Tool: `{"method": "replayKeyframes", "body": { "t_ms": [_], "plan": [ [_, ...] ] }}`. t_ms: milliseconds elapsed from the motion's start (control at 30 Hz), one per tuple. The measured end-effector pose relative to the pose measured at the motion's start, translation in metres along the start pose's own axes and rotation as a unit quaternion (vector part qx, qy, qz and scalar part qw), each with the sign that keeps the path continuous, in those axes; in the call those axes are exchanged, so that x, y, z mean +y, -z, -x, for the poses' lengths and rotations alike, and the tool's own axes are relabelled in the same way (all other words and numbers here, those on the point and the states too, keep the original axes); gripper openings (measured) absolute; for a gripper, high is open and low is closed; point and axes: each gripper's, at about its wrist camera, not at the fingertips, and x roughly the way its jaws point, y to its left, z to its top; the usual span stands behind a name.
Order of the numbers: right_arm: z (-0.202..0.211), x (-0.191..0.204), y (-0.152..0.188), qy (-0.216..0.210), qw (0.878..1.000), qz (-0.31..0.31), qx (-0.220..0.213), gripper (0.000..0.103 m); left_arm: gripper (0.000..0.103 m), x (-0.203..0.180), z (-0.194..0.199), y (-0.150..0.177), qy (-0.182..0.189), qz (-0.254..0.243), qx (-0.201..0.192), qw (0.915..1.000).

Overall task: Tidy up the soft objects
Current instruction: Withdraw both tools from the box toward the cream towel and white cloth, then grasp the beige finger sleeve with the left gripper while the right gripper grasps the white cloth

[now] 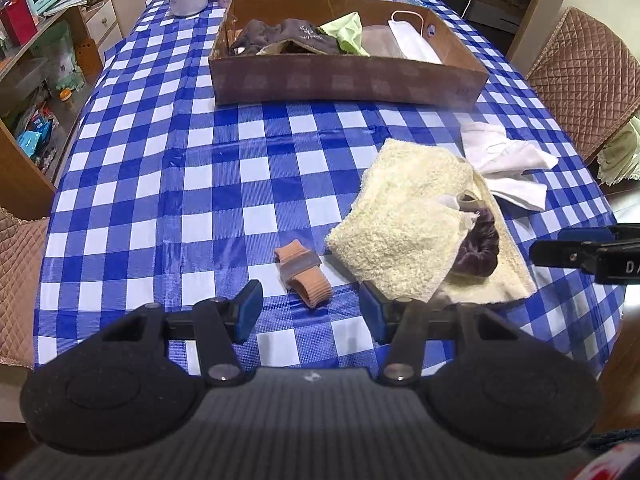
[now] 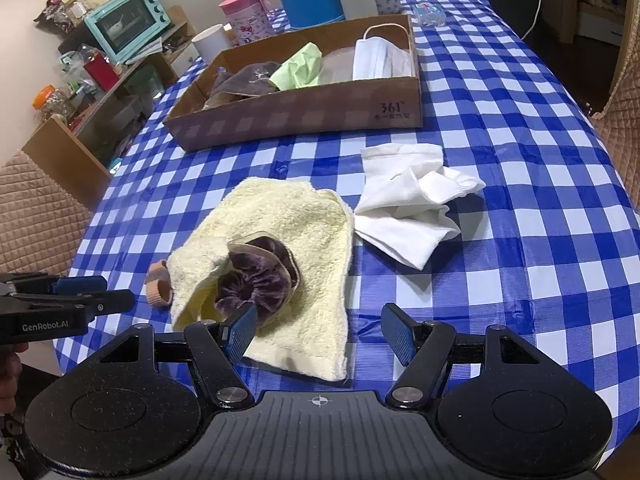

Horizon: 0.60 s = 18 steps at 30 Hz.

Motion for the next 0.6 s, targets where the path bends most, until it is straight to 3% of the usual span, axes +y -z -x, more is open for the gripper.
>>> {"method": "replayKeyframes", "body": {
  "t_ms": [400,600],
  "plan": [
    [-0.005,-0.015,-0.002,0.010,1.000,-0.019,0.006,0.068,0.043,0.000,-0.031,0.006,0.000,0.022,0.005,0.9997],
    [-0.006,-0.023,-0.005,0.014,0.999,-0.028,0.007,0.068,0.034,-0.001,-0.038,0.005,-0.004,0.021,0.001,0.9998]
  ]
}}
